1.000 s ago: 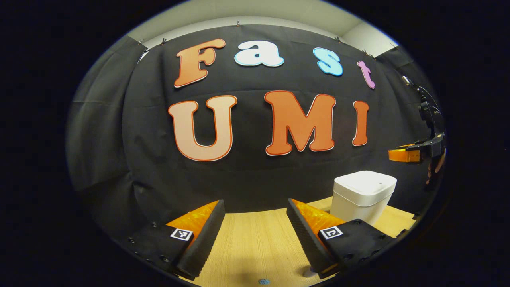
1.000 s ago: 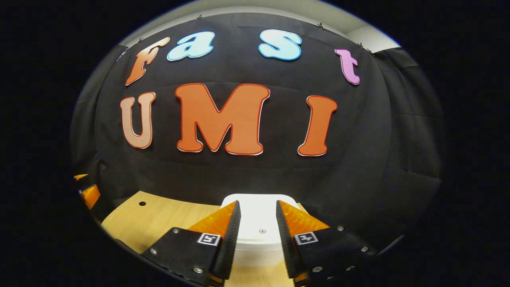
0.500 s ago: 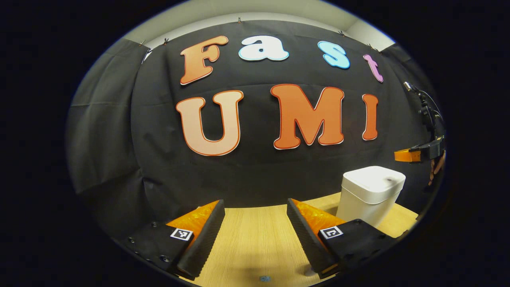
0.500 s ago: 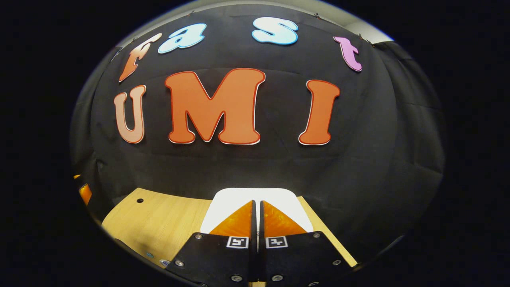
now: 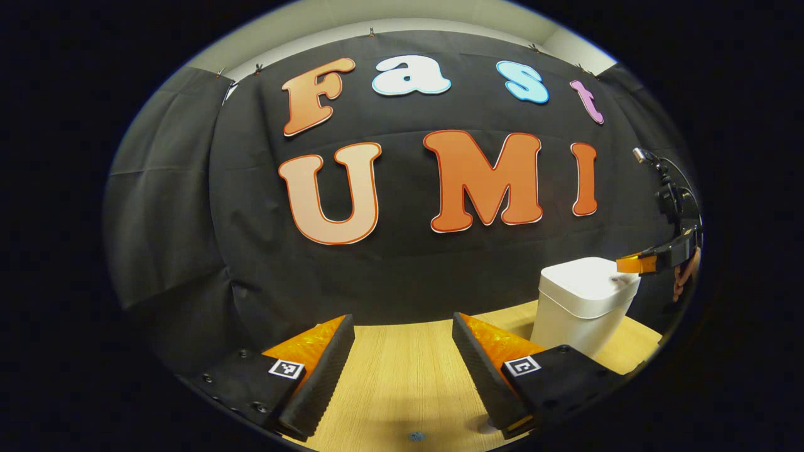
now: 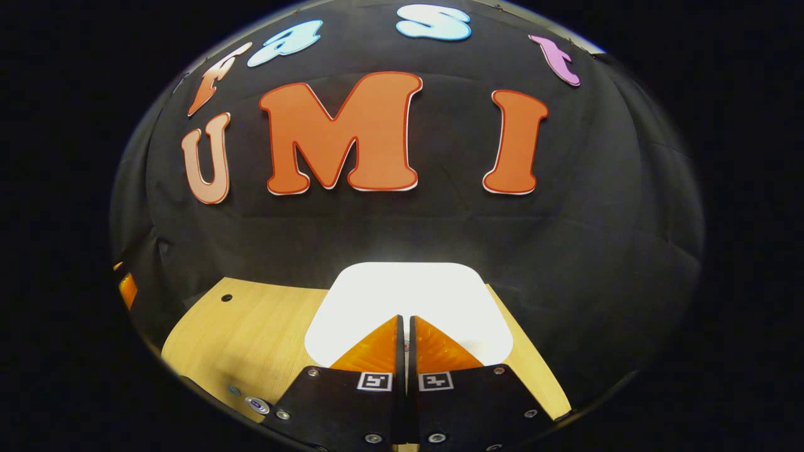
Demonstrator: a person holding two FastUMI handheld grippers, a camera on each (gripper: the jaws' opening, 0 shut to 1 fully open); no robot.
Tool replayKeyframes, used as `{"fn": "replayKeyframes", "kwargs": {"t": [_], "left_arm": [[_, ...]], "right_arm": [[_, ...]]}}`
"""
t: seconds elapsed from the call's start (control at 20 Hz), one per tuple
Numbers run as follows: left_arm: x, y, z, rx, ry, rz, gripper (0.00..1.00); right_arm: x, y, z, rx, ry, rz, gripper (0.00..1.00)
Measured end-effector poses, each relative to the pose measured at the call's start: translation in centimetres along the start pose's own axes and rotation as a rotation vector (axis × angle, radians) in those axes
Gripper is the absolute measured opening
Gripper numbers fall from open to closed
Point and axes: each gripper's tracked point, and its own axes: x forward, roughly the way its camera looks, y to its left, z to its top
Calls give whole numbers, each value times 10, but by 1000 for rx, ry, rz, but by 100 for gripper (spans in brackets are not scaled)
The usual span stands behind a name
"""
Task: Press the lid of the desktop garbage bin to open it, pick up the crumpled paper on the desktop and throw it into the bin, then pick up the pop can on the desktop and drop it into the bin, and finally close the garbage bin lid.
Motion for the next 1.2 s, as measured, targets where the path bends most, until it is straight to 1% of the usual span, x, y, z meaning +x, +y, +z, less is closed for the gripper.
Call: {"fn": "replayKeyframes", "kwargs": {"t": [0.1,0.45,0.6,0.75,0.8,0.85,0.95,1.05,1.2], "left_arm": [[-1,2,0,4,4,7,100],[-4,-3,0,12,16,21,100],[-4,-9,2,17,13,10,100],[-4,-15,8,32,0,8,100],[-6,-18,8,38,-3,6,100],[-6,-18,11,46,-9,9,100],[-7,-20,13,49,-14,14,100],[-9,-21,15,40,-18,22,100],[-10,-18,11,30,-18,58,100]], "right_arm": [[6,0,-9,7,33,5,1],[7,-1,-15,13,42,9,1],[7,-1,-13,21,39,16,1],[3,-1,-9,-21,36,16,1],[0,0,-1,-31,9,21,1],[0,5,2,-16,-4,50,1],[-12,8,13,-4,-30,70,0],[-20,10,30,-34,-95,91,0],[-29,20,43,-52,-133,140,1]]}}
